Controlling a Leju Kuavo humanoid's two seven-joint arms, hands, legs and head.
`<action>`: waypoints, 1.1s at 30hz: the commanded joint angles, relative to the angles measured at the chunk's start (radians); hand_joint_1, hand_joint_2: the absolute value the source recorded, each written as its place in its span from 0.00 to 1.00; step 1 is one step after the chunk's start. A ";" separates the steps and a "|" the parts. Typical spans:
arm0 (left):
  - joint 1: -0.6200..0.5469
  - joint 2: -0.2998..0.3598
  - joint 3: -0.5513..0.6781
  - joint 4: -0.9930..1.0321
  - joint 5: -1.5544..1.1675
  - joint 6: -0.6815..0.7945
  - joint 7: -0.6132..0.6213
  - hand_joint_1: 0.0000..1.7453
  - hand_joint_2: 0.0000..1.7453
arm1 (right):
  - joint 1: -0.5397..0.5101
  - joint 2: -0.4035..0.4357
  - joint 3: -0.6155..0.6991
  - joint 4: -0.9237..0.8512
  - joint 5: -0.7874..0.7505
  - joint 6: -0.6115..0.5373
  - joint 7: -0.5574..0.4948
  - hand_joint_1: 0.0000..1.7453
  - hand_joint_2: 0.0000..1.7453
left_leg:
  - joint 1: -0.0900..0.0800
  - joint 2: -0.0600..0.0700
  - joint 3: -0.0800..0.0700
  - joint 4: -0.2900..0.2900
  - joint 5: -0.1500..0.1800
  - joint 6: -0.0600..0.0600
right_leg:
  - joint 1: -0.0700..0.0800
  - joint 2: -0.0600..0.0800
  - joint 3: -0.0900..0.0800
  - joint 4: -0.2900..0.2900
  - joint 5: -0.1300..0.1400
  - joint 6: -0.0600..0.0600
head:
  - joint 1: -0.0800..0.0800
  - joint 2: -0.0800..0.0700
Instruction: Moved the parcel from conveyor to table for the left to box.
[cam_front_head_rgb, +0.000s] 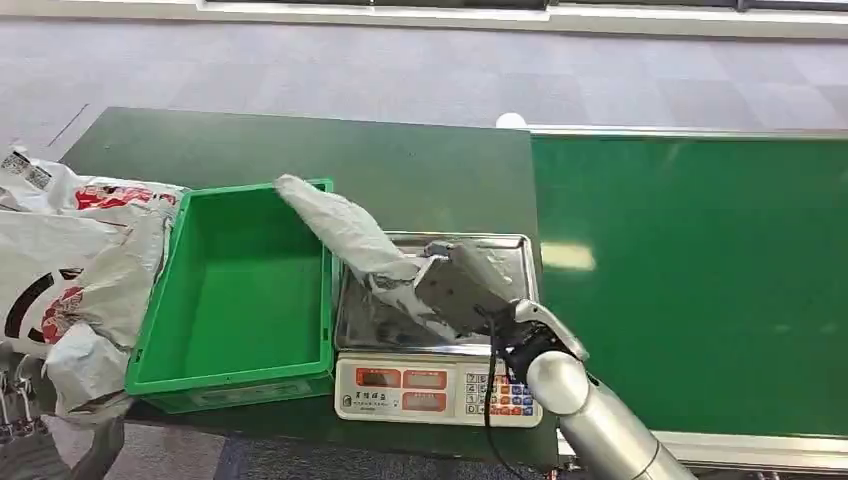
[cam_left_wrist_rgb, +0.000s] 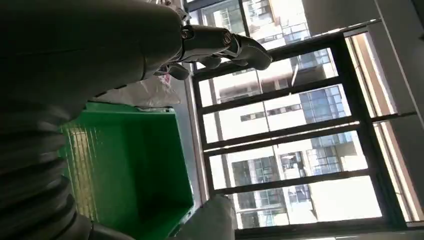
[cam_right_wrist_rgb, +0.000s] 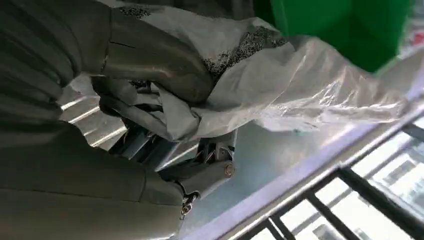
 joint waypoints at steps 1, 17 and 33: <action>0.014 -0.022 0.036 -0.011 -0.023 -0.050 0.023 0.00 1.00 | -0.103 -0.027 0.261 0.074 0.127 0.183 0.059 1.00 1.00 | 0.000 0.003 0.000 -0.002 0.001 0.000 | 0.000 0.003 -0.001 -0.001 0.002 -0.001 | 0.000 0.000; -0.007 -0.022 0.005 0.014 -0.086 -0.090 0.054 0.00 1.00 | -0.263 -0.164 0.294 0.086 0.031 0.223 -0.025 0.00 0.00 | -0.001 0.001 -0.001 0.000 0.001 0.001 | 0.000 -0.001 -0.001 -0.001 0.002 -0.001 | 0.000 0.000; -0.210 0.303 -0.439 0.167 -0.471 0.279 0.273 0.00 1.00 | -0.109 -0.344 -0.056 -0.142 -0.384 -0.305 -0.292 0.00 0.00 | -0.002 0.001 0.001 0.000 0.002 0.001 | -0.001 -0.001 0.000 -0.002 0.004 -0.002 | 0.000 0.000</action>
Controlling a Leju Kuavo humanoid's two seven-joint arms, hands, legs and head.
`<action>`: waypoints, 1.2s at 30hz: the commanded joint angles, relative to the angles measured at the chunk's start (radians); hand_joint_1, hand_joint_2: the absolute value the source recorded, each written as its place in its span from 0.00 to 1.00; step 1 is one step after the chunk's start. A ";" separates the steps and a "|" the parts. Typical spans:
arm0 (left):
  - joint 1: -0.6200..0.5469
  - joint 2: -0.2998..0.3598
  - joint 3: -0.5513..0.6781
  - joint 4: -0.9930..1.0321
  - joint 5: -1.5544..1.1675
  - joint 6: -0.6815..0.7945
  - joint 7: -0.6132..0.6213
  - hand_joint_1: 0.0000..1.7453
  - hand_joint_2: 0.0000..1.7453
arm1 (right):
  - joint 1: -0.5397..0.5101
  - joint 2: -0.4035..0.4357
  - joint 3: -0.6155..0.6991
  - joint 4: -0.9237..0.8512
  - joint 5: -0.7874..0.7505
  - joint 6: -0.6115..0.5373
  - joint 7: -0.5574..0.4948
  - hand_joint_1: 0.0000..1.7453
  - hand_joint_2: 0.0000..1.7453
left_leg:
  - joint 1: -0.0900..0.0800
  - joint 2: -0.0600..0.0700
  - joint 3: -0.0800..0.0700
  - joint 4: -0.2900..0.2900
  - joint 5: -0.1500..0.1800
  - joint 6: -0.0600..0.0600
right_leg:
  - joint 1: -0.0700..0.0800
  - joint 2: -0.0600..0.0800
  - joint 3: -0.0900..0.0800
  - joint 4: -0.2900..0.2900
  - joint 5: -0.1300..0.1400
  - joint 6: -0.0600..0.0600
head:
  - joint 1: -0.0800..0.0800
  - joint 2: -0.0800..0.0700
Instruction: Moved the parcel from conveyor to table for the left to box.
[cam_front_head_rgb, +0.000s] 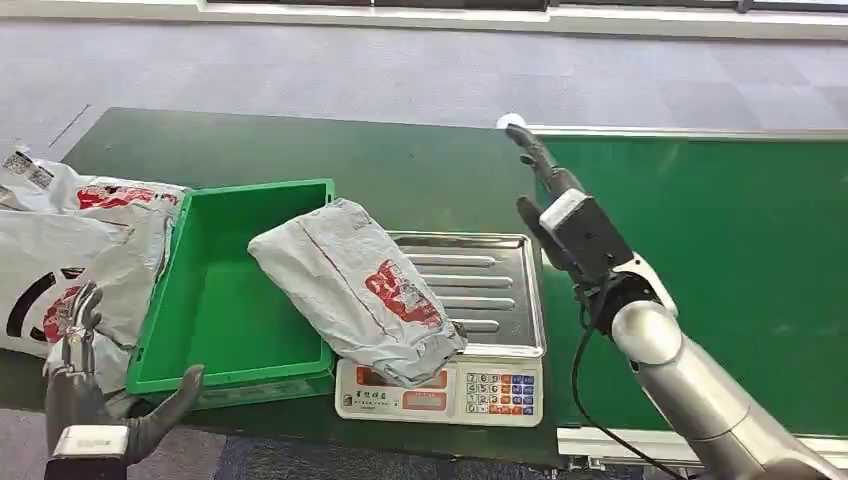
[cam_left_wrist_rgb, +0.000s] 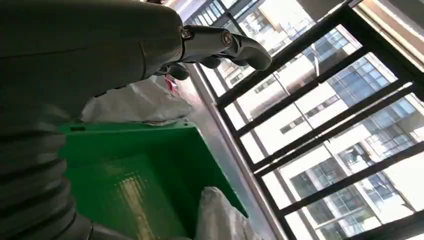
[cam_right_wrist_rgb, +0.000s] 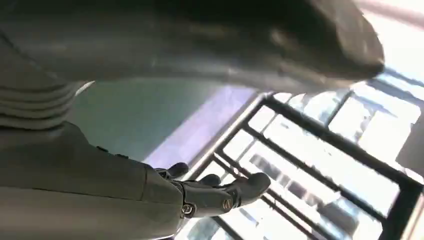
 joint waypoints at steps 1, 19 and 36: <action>-0.082 0.156 -0.178 0.115 -0.001 0.030 0.022 0.00 1.00 | 0.034 -0.047 -0.041 -0.051 -0.005 -0.024 -0.003 0.00 0.00 | -0.001 0.001 0.000 -0.004 0.003 0.000 | 0.000 0.001 -0.001 -0.003 0.003 -0.002 | 0.000 0.000; -0.542 0.271 -0.502 0.453 -0.343 0.028 0.369 0.00 1.00 | 0.516 0.289 -0.257 -0.296 0.054 -0.545 -0.495 0.00 1.00 | 0.001 -0.003 -0.003 -0.002 0.003 0.000 | 0.001 -0.004 -0.002 0.000 0.001 -0.002 | 0.000 0.000; -0.780 0.168 -0.674 0.841 -0.456 -0.072 0.517 0.00 1.00 | 0.674 0.314 -0.291 -0.327 0.081 -0.545 -0.530 0.00 1.00 | 0.002 -0.015 -0.003 -0.006 0.008 0.000 | 0.002 -0.015 -0.001 -0.006 0.002 -0.003 | 0.000 0.000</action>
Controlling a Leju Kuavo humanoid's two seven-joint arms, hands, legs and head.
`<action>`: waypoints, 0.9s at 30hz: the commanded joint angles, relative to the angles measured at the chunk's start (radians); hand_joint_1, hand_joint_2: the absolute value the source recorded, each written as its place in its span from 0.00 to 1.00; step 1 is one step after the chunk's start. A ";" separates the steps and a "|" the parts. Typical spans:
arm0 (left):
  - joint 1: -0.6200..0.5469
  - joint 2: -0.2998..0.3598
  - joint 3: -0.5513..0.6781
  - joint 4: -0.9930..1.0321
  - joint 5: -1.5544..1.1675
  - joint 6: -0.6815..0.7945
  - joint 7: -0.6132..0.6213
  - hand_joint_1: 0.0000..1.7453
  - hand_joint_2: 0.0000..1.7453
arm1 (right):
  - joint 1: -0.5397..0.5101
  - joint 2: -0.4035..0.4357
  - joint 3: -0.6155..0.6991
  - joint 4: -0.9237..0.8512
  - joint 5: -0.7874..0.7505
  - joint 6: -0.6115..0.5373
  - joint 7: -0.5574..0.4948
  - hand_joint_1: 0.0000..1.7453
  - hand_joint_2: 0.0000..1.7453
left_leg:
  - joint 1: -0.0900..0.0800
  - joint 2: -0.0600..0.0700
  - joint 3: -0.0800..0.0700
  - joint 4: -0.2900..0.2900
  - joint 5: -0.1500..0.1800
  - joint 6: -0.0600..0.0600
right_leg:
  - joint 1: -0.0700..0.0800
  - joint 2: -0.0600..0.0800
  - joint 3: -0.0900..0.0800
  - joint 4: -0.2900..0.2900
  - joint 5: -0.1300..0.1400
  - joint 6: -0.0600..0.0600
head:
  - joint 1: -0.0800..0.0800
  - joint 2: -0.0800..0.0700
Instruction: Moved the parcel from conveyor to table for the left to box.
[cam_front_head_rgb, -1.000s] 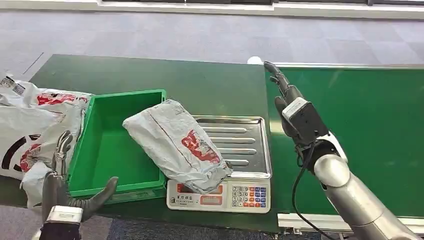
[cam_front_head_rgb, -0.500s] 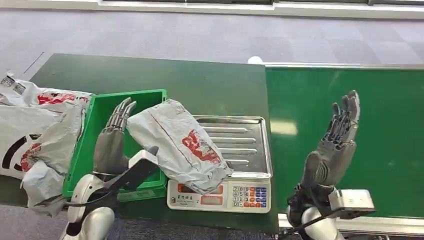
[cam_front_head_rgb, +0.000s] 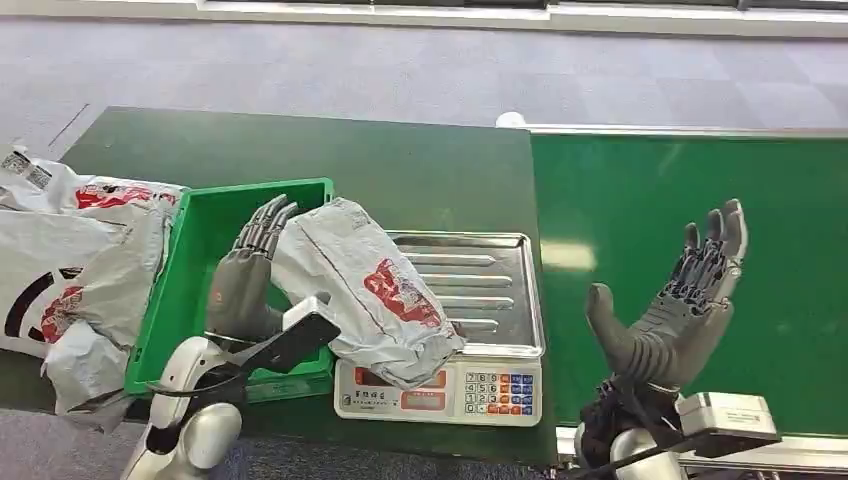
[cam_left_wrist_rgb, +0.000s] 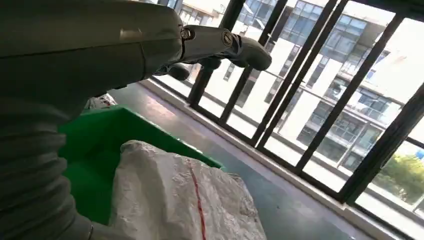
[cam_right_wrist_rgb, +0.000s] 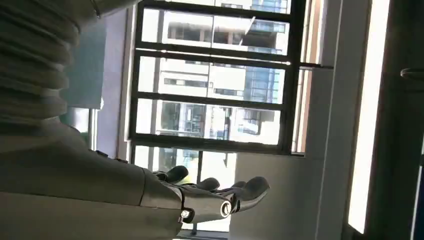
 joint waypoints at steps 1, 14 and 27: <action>-0.272 -0.089 -0.226 0.477 -0.089 -0.057 0.112 0.00 1.00 | 0.133 0.049 -0.054 -0.030 0.008 0.000 -0.029 0.00 1.00 | 0.000 -0.015 -0.002 -0.004 0.006 0.001 | 0.001 -0.016 0.004 -0.005 0.001 -0.001 | 0.000 0.000; -0.399 -0.318 -0.315 0.991 -0.209 -0.119 0.202 1.00 1.00 | 0.105 0.143 -0.052 -0.065 0.096 0.000 -0.004 0.00 1.00 | -0.002 -0.002 -0.001 -0.001 0.002 0.000 | -0.001 -0.001 0.001 -0.002 0.003 0.001 | 0.000 0.000; -0.386 -0.317 -0.279 1.009 -0.261 -0.183 0.210 1.00 1.00 | 0.138 0.149 -0.055 -0.103 0.136 0.000 0.017 0.00 1.00 | -0.002 0.002 0.000 -0.002 0.001 0.000 | -0.001 0.003 0.002 -0.002 0.003 0.001 | 0.000 0.000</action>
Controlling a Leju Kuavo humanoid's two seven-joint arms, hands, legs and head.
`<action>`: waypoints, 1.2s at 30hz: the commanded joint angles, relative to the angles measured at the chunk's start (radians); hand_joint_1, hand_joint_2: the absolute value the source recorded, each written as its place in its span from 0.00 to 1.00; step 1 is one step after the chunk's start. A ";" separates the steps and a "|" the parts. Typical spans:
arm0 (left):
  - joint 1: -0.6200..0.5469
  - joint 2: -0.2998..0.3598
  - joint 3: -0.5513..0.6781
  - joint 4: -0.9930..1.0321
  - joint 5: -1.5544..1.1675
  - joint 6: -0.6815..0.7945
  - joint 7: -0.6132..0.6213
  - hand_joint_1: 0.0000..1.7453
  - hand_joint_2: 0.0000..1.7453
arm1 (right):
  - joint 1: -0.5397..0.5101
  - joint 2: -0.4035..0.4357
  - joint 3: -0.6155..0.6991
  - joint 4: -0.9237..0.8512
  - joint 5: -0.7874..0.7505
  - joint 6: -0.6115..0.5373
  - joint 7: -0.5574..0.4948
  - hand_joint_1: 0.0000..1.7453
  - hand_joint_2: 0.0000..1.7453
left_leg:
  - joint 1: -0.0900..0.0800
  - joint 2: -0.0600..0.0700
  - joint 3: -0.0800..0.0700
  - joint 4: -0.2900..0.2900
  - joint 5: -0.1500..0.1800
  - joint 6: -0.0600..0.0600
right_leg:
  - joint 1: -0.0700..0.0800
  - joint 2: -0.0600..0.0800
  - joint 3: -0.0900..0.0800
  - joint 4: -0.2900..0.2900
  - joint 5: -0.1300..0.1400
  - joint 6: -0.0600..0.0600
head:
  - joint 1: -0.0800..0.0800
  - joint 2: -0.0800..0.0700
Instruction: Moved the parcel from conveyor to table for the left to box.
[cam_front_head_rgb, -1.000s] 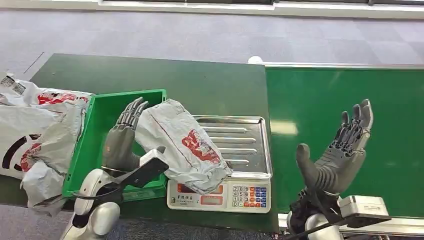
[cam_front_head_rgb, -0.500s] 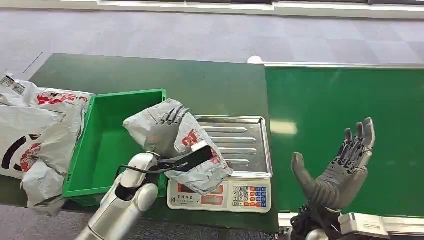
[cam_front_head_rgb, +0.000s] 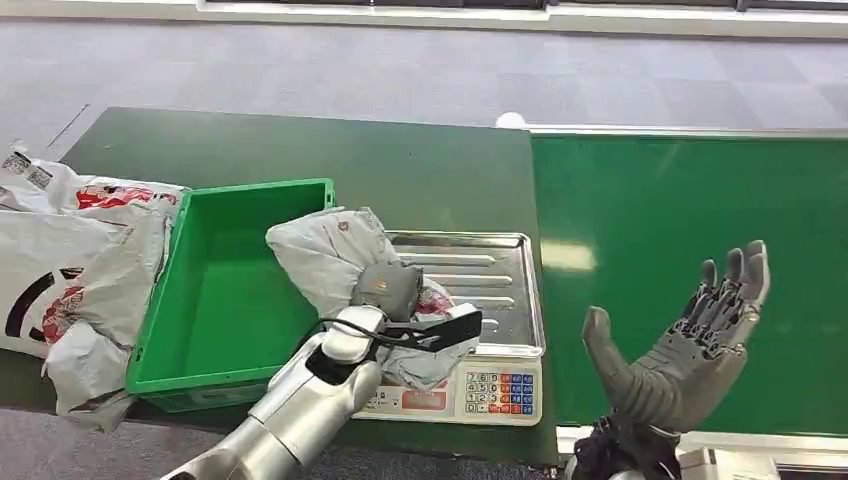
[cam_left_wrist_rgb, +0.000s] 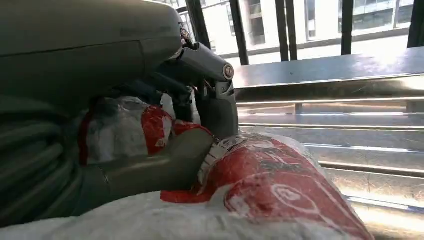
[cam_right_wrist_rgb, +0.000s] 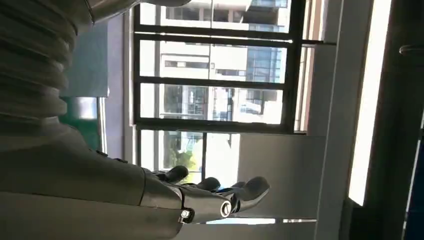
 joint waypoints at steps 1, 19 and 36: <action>-0.002 0.002 -0.025 0.119 -0.021 -0.054 -0.006 1.00 1.00 | 0.004 0.024 -0.032 -0.010 0.014 0.000 0.016 0.00 1.00 | 0.000 0.001 0.001 -0.003 0.002 0.000 | 0.000 0.001 0.000 -0.003 0.002 -0.001 | 0.000 0.000; 0.079 0.072 0.070 -0.278 0.050 -0.011 -0.050 1.00 1.00 | 0.036 0.040 -0.069 -0.038 0.038 0.000 0.026 0.00 1.00 | 0.000 0.004 0.000 -0.005 0.002 0.000 | 0.000 0.003 -0.001 -0.004 0.003 -0.002 | 0.000 0.000; 0.005 0.259 0.464 -0.697 0.098 0.098 -0.007 1.00 1.00 | 0.039 0.015 -0.086 -0.024 0.025 0.000 0.037 0.00 1.00 | 0.002 0.007 -0.003 0.000 0.000 -0.001 | 0.002 0.006 -0.006 0.002 0.002 -0.002 | 0.000 0.000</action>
